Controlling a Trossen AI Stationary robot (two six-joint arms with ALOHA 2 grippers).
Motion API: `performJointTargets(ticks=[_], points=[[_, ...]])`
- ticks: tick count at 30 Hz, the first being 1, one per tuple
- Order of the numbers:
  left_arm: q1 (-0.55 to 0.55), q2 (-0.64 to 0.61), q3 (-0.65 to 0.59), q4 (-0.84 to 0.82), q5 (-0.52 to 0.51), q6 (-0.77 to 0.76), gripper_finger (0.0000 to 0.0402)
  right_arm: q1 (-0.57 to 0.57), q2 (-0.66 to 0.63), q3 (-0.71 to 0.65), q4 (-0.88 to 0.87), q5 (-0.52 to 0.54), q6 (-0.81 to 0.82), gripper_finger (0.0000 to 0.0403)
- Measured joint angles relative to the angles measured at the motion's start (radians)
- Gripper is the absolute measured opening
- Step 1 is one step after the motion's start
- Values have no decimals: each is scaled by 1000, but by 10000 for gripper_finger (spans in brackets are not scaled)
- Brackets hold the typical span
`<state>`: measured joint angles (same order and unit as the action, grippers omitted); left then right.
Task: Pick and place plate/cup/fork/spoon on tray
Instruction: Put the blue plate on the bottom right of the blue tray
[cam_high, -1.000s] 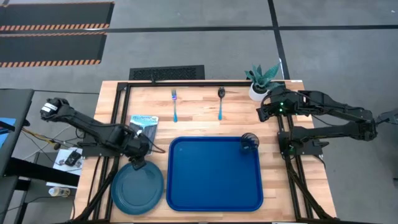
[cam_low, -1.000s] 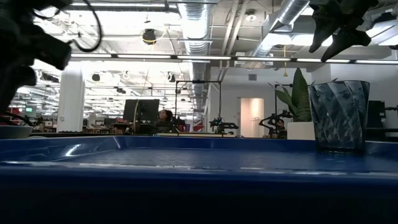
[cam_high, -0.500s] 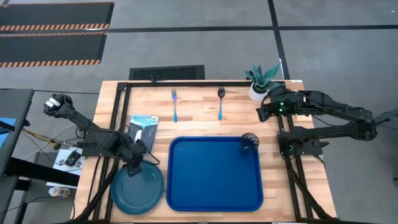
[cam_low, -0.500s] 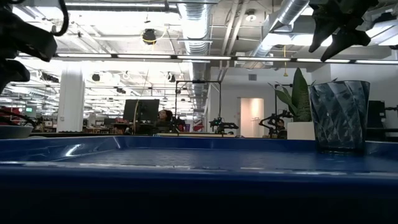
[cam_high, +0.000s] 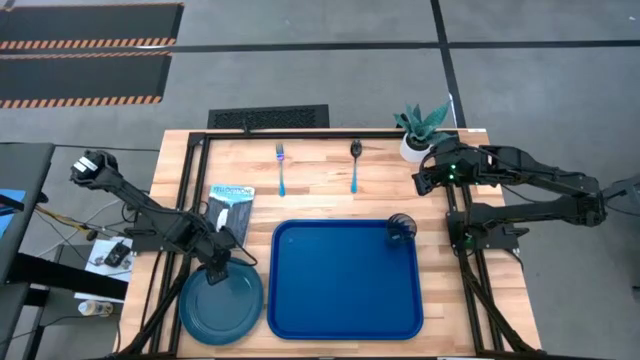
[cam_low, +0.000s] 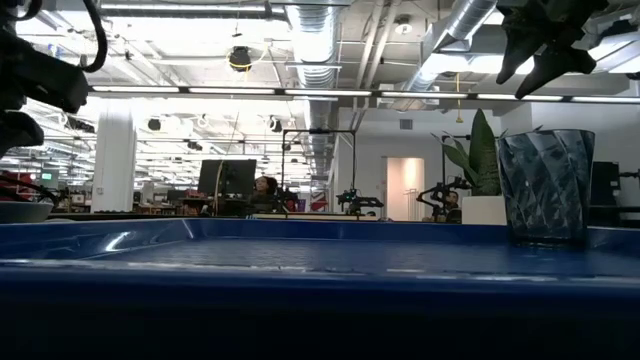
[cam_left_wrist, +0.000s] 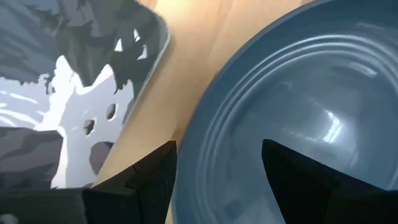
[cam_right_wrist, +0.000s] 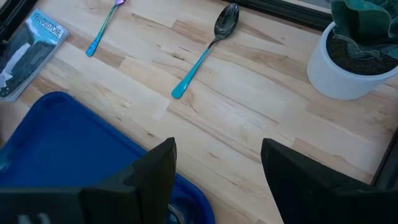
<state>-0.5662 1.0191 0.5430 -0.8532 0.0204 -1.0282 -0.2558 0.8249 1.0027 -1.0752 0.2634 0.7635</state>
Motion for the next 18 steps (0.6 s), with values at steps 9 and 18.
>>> performJointTargets(ticks=[9, 18], points=[[0, 0, -39, 2, -6, -2, 223, 0, 0, 0, 0, 0, 6, 260], [0, 0, -96, 34, 46, -42, 183, 0, 0, 0, 0, 0, 5, 260]])
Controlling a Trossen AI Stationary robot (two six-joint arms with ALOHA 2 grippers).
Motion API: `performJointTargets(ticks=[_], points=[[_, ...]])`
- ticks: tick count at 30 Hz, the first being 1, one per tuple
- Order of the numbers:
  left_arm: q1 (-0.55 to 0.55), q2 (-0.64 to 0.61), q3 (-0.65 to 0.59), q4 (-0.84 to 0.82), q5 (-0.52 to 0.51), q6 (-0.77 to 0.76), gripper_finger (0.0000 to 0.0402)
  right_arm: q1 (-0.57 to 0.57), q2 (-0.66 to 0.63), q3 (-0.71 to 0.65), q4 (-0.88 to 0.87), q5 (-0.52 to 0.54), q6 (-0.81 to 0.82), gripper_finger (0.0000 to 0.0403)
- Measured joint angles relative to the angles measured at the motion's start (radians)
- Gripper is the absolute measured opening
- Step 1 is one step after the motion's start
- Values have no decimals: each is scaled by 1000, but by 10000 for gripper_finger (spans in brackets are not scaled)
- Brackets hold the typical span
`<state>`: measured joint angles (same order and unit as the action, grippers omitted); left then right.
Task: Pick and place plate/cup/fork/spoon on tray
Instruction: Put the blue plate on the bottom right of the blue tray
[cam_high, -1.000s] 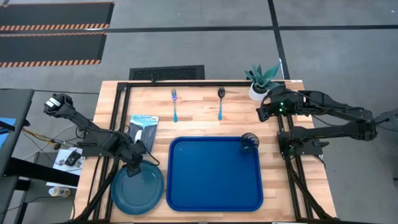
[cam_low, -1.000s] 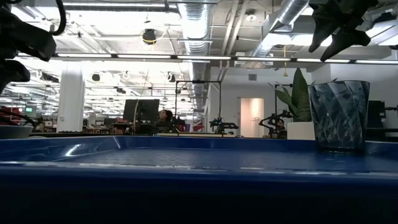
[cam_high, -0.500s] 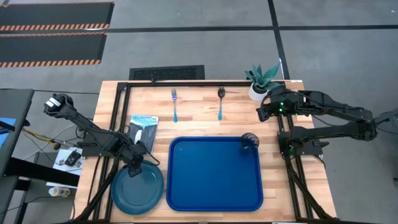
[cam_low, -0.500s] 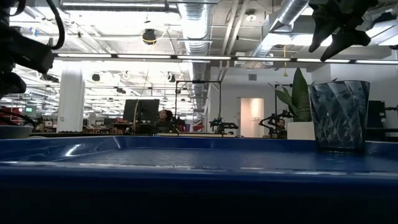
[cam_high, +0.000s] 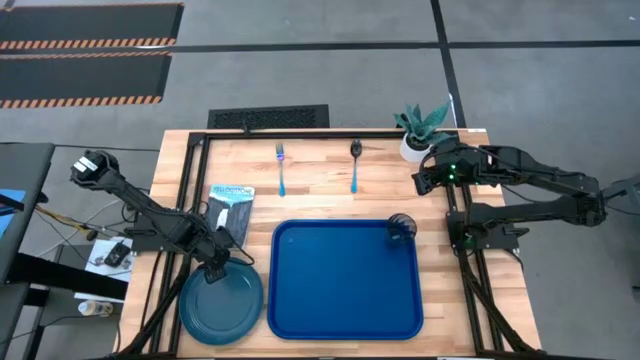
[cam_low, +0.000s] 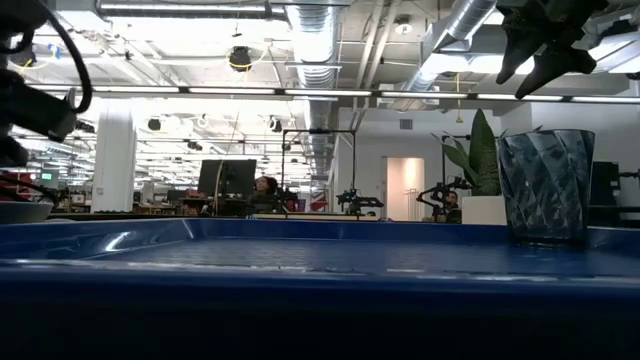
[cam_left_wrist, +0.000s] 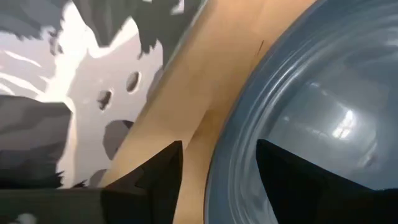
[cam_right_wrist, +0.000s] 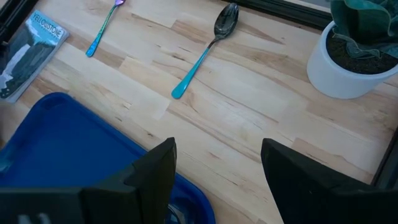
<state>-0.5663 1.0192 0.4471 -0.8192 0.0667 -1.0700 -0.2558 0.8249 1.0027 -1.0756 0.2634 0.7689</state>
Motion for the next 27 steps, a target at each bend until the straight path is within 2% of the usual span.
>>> performJointTargets(ticks=[5, 12, 22, 27], points=[[0, 0, -6, 7, 0, -4, 127, 0, 0, 0, 0, 0, 0, 260], [-1, 0, -6, 5, 5, -7, 13, 0, 0, 0, 0, 16, -3, 260], [0, 1, -6, 3, 18, -41, 3, 0, 0, 0, 3, 27, -3, 260], [0, 1, -3, 0, 82, -77, 1, 0, 0, 0, 16, 27, -2, 260]])
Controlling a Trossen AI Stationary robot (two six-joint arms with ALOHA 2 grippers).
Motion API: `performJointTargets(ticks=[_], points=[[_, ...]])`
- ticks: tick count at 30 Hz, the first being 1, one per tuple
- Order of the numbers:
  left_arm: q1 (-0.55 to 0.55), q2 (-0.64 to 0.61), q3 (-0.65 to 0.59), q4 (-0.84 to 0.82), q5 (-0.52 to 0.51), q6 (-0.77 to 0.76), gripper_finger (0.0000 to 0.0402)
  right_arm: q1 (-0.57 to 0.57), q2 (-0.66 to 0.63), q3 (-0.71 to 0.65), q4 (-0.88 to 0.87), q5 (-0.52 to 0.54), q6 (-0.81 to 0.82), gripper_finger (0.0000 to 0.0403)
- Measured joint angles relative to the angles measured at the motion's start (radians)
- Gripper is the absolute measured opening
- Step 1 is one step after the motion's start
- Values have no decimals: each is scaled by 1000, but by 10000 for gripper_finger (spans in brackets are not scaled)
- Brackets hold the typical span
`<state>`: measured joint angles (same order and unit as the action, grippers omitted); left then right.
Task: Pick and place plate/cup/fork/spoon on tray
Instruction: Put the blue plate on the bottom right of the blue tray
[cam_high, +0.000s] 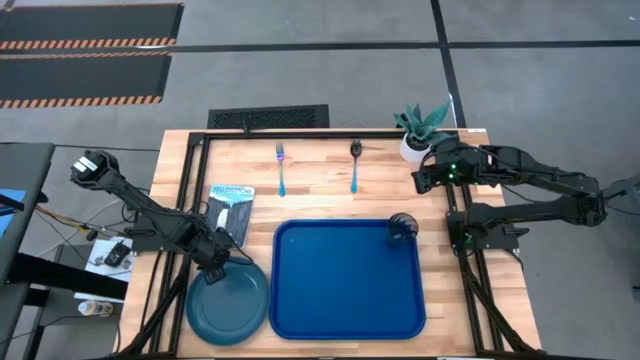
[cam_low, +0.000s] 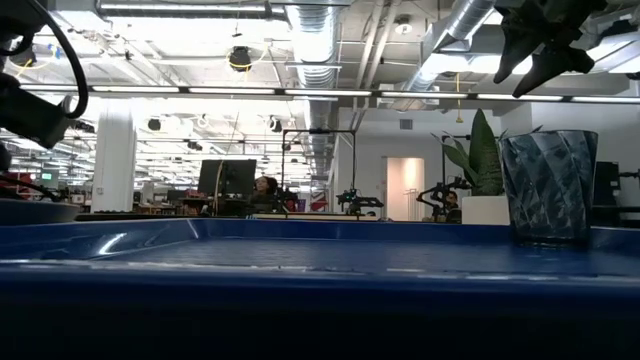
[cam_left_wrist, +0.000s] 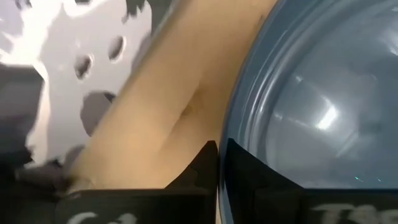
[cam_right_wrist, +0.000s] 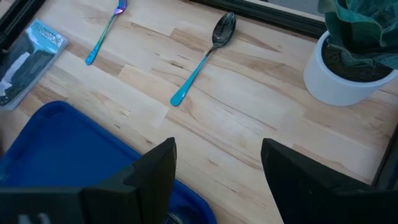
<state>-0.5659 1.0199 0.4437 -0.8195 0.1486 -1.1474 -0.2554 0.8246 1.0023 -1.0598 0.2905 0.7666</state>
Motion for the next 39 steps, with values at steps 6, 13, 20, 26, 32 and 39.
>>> performJointTargets(ticks=[6, 13, 20, 26, 32, 39], points=[[0, 0, 17, -8, 47, -55, 0, 0, 0, 0, 0, 0, 3, 260], [0, 1, 50, -7, 131, -75, 0, 0, 0, 0, 0, 0, 3, 260], [0, 1, 78, -6, 215, -110, 0, 0, 0, 0, 0, 0, 2, 260], [0, 1, 116, 0, 229, -132, 0, 0, 0, 0, 0, 0, -10, 260], [0, 1, 144, 44, 223, -207, 0, 0, 0, 0, 0, 0, -11, 260], [0, 1, 154, 174, 191, -299, 0, 0, 0, 0, 0, 0, -13, 260]])
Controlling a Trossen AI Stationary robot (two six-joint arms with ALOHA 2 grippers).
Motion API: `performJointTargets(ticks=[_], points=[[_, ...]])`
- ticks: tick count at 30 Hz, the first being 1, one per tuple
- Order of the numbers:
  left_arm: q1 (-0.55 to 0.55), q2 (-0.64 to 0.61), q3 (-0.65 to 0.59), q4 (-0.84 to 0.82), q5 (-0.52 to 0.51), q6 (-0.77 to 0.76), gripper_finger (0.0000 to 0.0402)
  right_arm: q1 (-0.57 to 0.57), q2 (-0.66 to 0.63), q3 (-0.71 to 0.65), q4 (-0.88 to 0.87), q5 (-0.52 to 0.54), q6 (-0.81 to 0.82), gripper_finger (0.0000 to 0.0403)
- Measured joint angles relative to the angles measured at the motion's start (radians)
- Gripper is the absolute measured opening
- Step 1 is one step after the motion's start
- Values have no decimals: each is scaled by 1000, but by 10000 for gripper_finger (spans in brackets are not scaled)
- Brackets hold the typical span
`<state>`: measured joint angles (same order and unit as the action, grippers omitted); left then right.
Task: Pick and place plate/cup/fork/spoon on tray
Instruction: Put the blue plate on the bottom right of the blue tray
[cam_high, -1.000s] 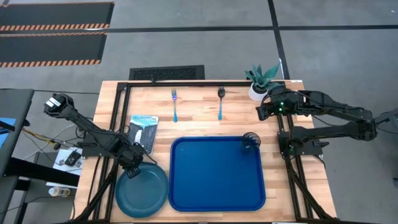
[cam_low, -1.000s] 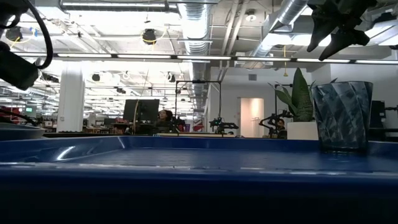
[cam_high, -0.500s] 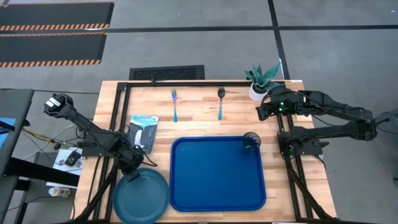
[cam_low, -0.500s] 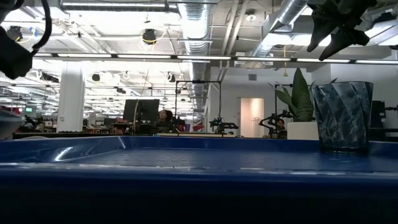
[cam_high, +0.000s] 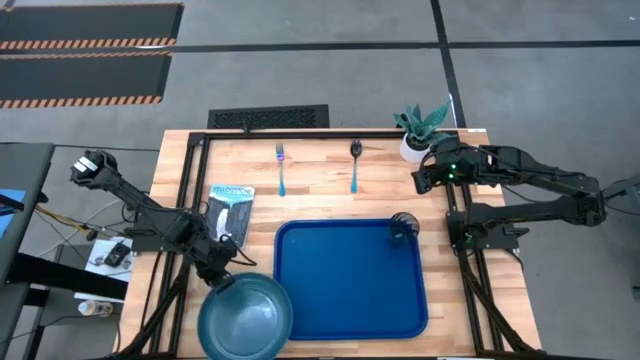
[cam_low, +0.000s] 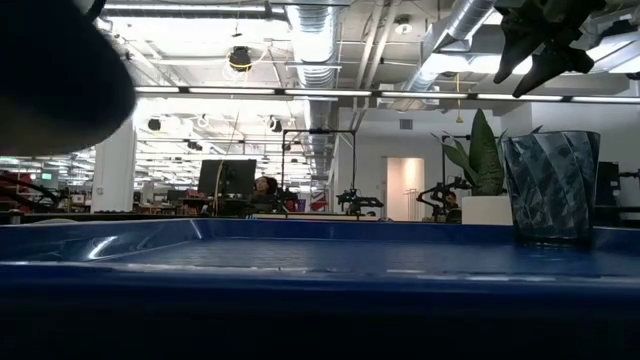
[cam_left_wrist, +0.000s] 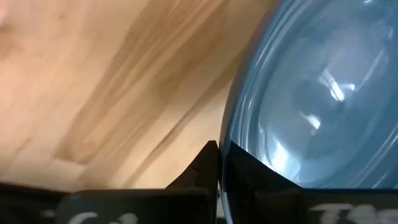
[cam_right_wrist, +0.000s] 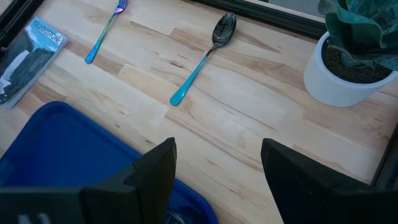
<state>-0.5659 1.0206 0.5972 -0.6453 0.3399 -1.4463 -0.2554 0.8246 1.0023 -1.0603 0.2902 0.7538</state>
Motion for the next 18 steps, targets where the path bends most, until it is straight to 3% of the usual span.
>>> performJointTargets(ticks=[5, 18], points=[[-1, 0, 0, 70, -91, -132, 0, 0, 0, 0, 0, 0, -2, 260], [0, 0, 0, 287, -543, -429, 0, 0, 0, 0, 2, 0, -2, 260]])
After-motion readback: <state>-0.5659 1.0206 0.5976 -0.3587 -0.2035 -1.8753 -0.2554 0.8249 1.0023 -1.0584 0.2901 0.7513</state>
